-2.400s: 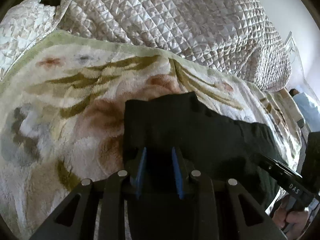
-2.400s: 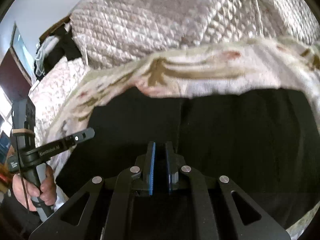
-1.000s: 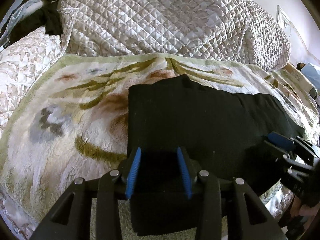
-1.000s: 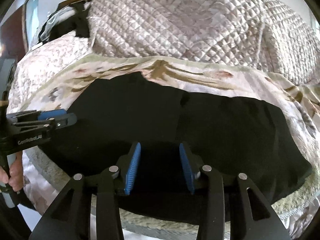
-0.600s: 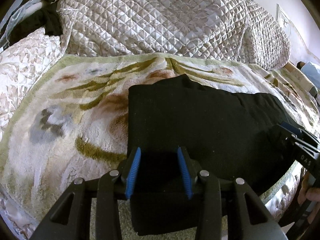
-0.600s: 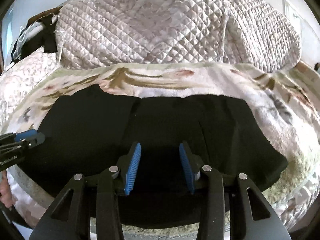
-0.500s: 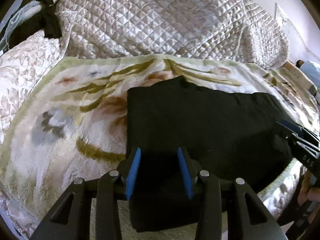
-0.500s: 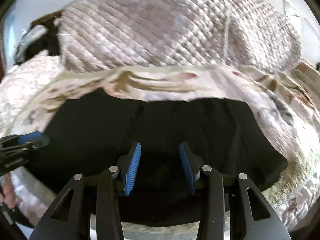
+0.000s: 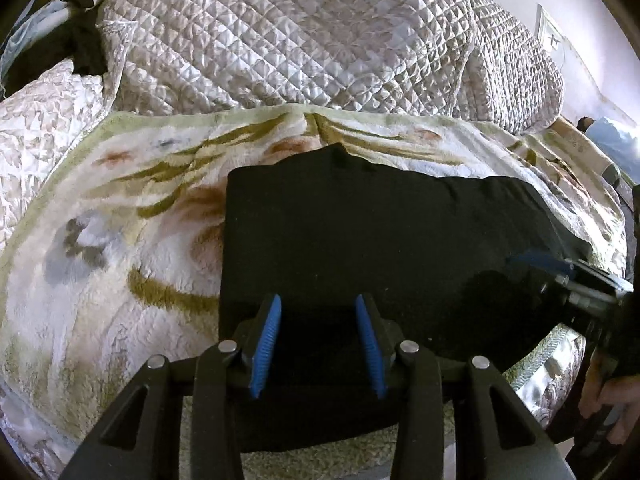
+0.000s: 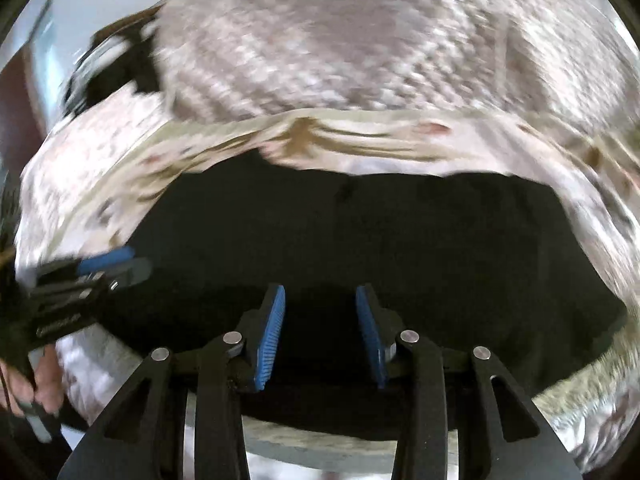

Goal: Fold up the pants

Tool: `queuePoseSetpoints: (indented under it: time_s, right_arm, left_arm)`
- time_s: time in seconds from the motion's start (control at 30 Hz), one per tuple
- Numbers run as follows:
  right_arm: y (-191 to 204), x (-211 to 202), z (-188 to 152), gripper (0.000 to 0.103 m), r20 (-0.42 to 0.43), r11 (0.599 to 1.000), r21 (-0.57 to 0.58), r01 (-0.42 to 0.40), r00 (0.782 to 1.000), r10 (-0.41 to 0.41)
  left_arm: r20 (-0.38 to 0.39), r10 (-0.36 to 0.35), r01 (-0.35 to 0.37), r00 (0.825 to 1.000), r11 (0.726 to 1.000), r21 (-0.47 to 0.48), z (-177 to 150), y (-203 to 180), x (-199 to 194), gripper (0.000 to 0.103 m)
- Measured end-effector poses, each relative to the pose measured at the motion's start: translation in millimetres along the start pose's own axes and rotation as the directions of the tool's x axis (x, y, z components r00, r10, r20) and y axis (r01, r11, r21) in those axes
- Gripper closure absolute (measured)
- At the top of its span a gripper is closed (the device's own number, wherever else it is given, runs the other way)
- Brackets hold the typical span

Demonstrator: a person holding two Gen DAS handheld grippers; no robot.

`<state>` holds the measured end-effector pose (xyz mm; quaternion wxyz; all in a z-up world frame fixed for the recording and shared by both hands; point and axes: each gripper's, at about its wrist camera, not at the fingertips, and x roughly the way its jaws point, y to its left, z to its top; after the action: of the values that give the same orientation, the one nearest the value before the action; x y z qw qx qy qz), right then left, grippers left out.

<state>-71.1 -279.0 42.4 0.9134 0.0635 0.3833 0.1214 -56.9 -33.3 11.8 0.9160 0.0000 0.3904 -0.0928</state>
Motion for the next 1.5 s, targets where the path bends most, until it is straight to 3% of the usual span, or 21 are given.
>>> queuePoseSetpoints:
  time_s: [0.17, 0.33, 0.43, 0.53, 0.6, 0.87, 1.0, 1.1, 1.13, 1.23, 1.37, 1.5]
  right_arm:
    - [-44.3, -26.5, 1.8, 0.062, 0.076, 0.976, 0.196, 0.097, 0.991, -0.114]
    - [-71.6, -44.4, -7.0, 0.058, 0.038, 0.921, 0.374, 0.111, 0.990, -0.134]
    - [-69.4, -51.7, -21.0, 0.055, 0.010, 0.909, 0.402, 0.108, 0.992, -0.123]
    - [-74.5, -52.0, -30.7, 0.044, -0.017, 0.885, 0.452, 0.110, 0.993, -0.114]
    - [-80.2, -50.0, -36.9, 0.044, -0.043, 0.861, 0.491, 0.133, 0.991, -0.129]
    - [-101.7, -38.1, -28.1, 0.044, -0.013, 0.821, 0.556, 0.127, 0.989, -0.144]
    - [-103.9, -40.8, -14.6, 0.044, 0.038, 0.828, 0.550, 0.109, 0.987, -0.155]
    - [-111.4, -28.5, -5.0, 0.044, 0.024, 0.826, 0.550, 0.122, 0.987, -0.161]
    - [-115.4, -21.5, -3.1, 0.049, 0.000, 0.823, 0.551, 0.139, 0.986, -0.167]
    - [-123.6, -18.0, 3.7, 0.078, -0.010, 0.800, 0.584, 0.135, 0.987, -0.160]
    - [-106.2, -33.5, 26.4, 0.083, 0.056, 0.854, 0.513, 0.087, 0.989, -0.134]
    - [-68.4, -39.4, 58.7, 0.083, 0.113, 0.914, 0.405, -0.001, 0.992, -0.048]
  left_arm:
    - [-0.001, -0.004, 0.004, 1.000, 1.000, -0.008, 1.6, -0.8, 0.3, 0.061]
    - [-0.003, -0.009, 0.009, 1.000, 1.000, -0.020, 0.4, 0.2, 0.9, 0.061]
    - [-0.006, -0.002, 0.002, 1.000, 1.000, -0.023, -0.1, 0.3, 1.5, 0.061]
    - [-0.008, -0.002, 0.001, 1.000, 1.000, -0.025, 0.4, 0.6, 2.1, 0.060]
    - [-0.009, -0.004, 0.003, 1.000, 1.000, -0.024, 0.4, 1.2, 1.9, 0.060]
    - [-0.009, -0.008, 0.008, 1.000, 1.000, -0.028, 0.8, 1.5, 2.3, 0.060]
    - [-0.009, -0.012, 0.011, 1.000, 1.000, -0.028, 1.1, 2.5, 2.2, 0.060]
    - [-0.010, -0.012, 0.012, 1.000, 0.999, -0.032, 1.4, 2.6, 2.2, 0.060]
    - [-0.011, -0.013, 0.013, 1.000, 0.999, -0.034, 1.5, 3.0, 2.3, 0.060]
    - [-0.012, -0.023, 0.022, 1.000, 0.999, -0.049, 3.6, 6.7, 1.2, 0.060]
    - [-0.001, -0.007, 0.007, 1.000, 0.996, -0.088, 8.3, 19.2, -3.4, 0.060]
    - [0.023, 0.026, -0.022, 0.999, 0.989, -0.147, 15.2, 38.9, -11.2, 0.060]
